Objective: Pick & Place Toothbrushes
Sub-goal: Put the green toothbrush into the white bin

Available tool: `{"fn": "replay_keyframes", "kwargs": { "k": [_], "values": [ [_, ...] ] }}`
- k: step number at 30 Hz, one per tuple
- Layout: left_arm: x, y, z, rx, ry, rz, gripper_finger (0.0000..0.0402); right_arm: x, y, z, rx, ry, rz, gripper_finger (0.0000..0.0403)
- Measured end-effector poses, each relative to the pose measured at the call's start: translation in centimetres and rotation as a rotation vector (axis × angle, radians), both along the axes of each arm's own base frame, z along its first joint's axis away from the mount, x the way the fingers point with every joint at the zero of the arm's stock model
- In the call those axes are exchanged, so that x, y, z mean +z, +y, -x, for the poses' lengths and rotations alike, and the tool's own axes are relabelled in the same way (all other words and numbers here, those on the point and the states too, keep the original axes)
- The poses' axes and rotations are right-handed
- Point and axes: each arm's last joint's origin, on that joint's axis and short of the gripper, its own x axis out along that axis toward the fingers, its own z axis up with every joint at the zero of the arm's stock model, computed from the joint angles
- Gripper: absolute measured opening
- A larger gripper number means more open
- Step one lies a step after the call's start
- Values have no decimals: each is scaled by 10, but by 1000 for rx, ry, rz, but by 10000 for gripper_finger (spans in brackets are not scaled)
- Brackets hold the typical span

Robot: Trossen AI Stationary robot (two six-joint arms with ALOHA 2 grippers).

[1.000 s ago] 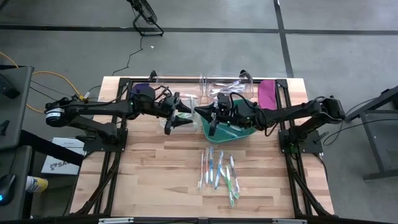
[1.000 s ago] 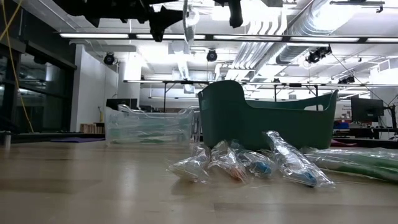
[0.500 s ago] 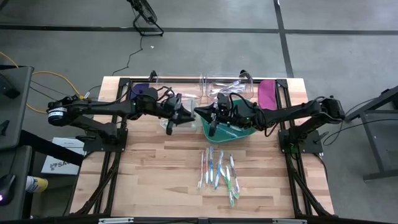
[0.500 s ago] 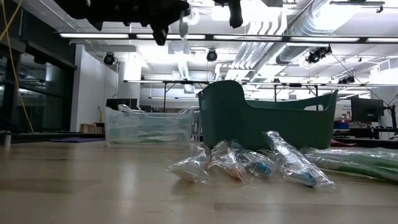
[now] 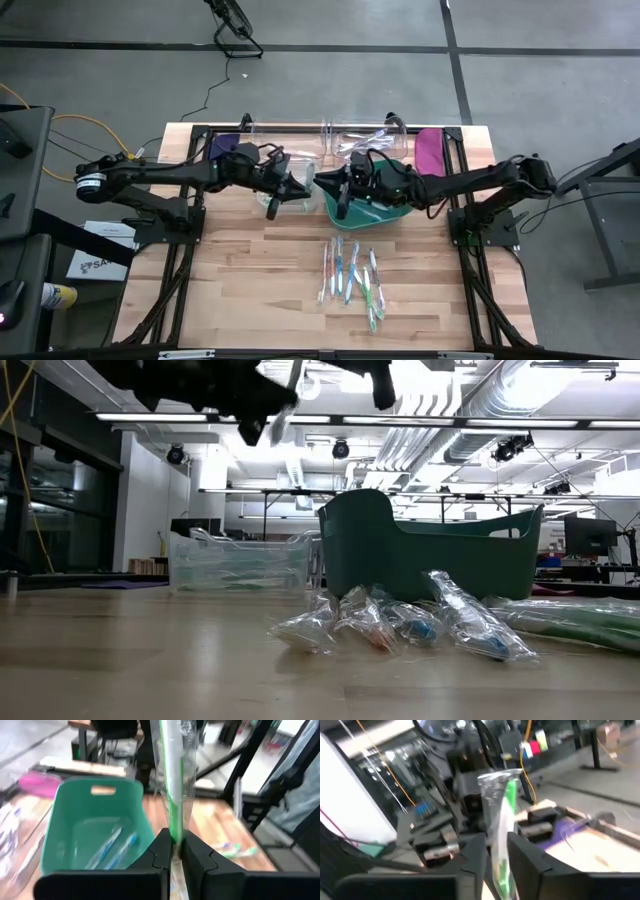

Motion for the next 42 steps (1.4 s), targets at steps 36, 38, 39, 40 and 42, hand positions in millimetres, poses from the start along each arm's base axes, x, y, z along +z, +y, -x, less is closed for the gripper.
{"fn": "replay_keyframes", "kwargs": {
  "k": [36,38,39,40,42],
  "values": [
    [-12,37,40,344,746,-238,25,-8,9,8,21,147,-30,165],
    [-6,39,36,340,787,-252,25,-8,9,8,21,147,-30,165],
    [-6,40,34,331,819,-249,25,-8,9,8,21,147,-30,165],
    [-7,41,32,322,855,-243,25,-8,9,8,21,148,-30,165],
    [-10,43,25,310,900,-235,25,-9,9,8,21,148,-30,165]
  ]
}}
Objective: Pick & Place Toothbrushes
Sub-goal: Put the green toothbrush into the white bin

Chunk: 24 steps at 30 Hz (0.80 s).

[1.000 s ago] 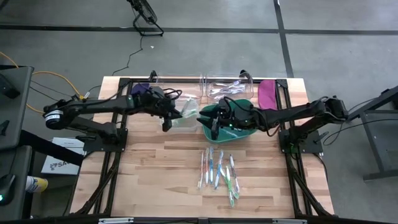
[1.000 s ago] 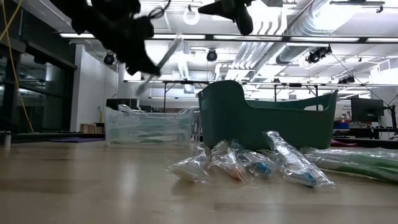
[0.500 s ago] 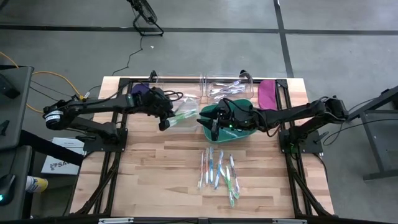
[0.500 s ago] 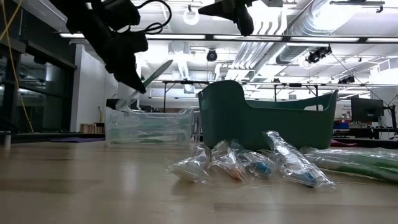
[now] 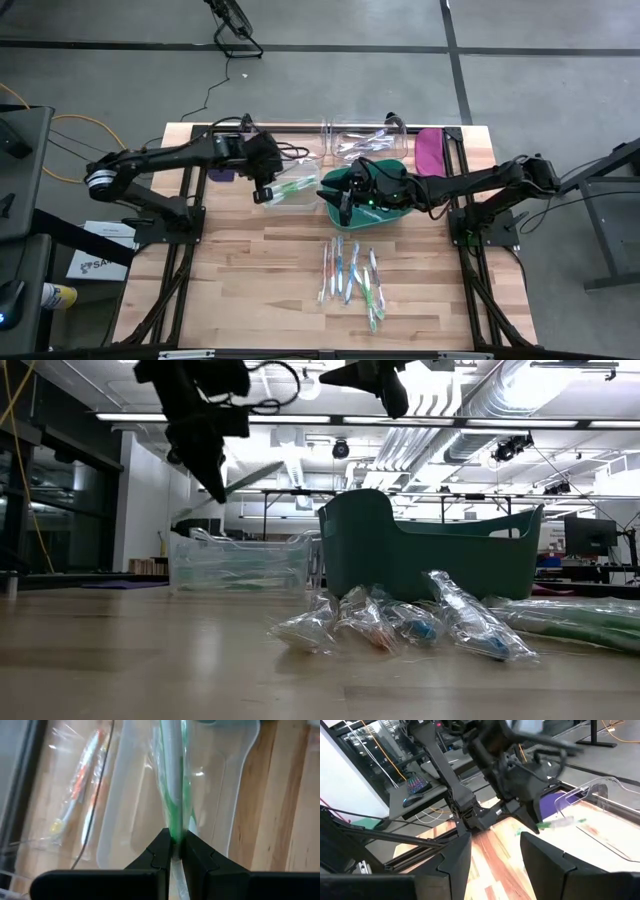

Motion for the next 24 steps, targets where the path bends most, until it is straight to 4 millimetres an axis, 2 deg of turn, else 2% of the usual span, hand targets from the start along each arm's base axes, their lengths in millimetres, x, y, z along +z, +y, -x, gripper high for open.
{"fn": "replay_keyframes", "kwargs": {
  "k": [11,24],
  "values": [
    [-32,10,-31,-20,108,103,25,-1,0,0,-2,13,-7,165],
    [-59,15,-44,-23,188,149,26,-3,0,0,-6,26,-39,165]
  ]
}}
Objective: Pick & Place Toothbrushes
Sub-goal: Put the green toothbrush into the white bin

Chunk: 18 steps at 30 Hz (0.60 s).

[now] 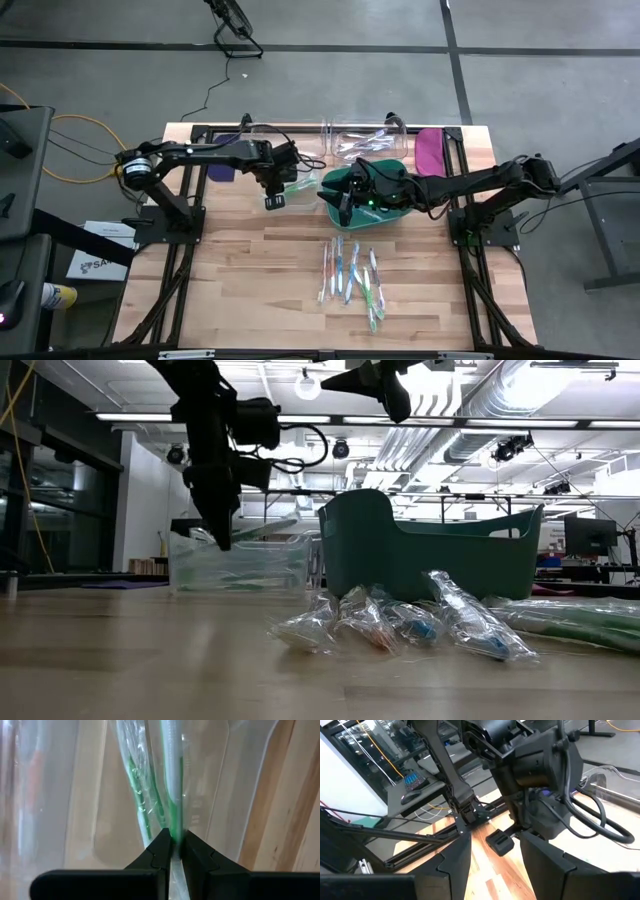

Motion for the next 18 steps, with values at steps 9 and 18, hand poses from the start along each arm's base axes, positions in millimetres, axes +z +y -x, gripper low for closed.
{"fn": "replay_keyframes", "kwargs": {
  "k": [9,18],
  "values": [
    [-3,2,-5,-3,-26,-13,67,-1,0,0,0,11,-6,165],
    [-1,1,-2,-31,-7,-17,156,-5,0,1,-16,33,-98,165]
  ]
}}
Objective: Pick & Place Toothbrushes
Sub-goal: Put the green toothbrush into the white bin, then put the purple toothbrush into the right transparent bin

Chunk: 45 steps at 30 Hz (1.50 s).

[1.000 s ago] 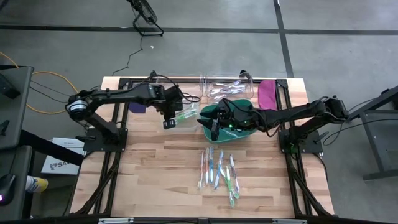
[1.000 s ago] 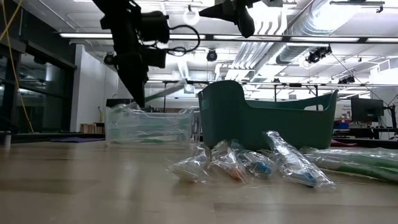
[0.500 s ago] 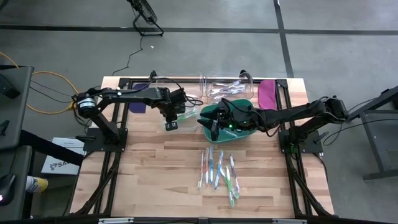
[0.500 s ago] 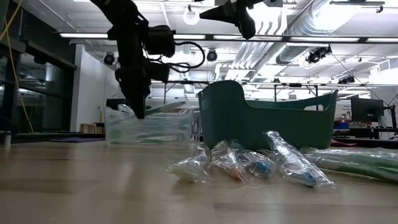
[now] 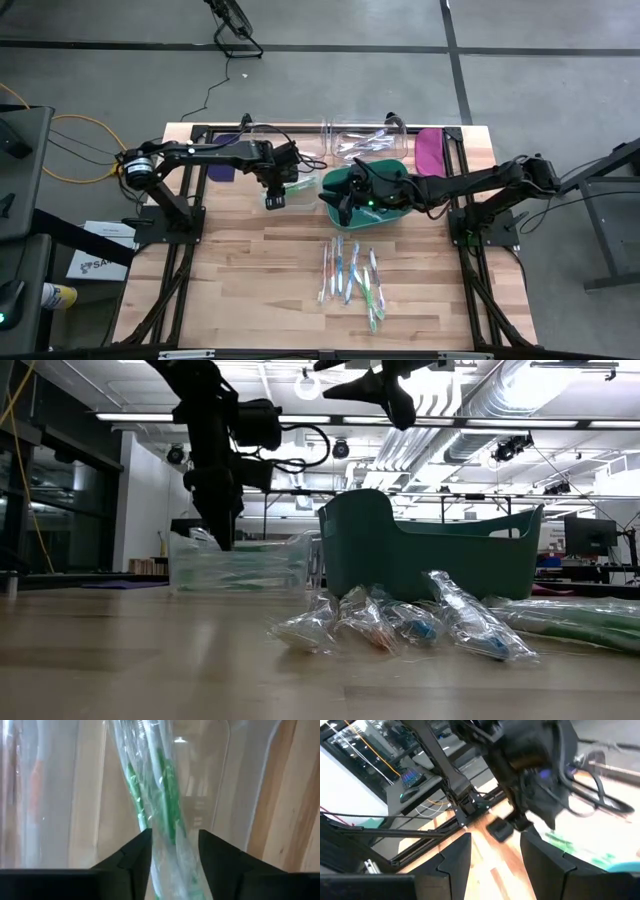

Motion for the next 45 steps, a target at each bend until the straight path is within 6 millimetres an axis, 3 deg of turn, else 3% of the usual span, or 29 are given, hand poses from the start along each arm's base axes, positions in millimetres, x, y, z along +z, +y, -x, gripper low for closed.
{"fn": "replay_keyframes", "kwargs": {
  "k": [6,14,23,35,45],
  "values": [
    [23,-2,9,-5,-74,-71,166,-7,2,2,32,65,-101,165],
    [64,-8,28,3,-219,-198,159,-29,9,12,113,305,-414,165],
    [98,-14,45,4,-405,-278,158,-52,40,37,26,654,-681,165],
    [105,-16,50,15,-435,-282,158,-70,76,69,-321,834,-706,165],
    [105,-16,50,15,-435,-282,158,-103,88,57,-378,936,-708,165]
  ]
}}
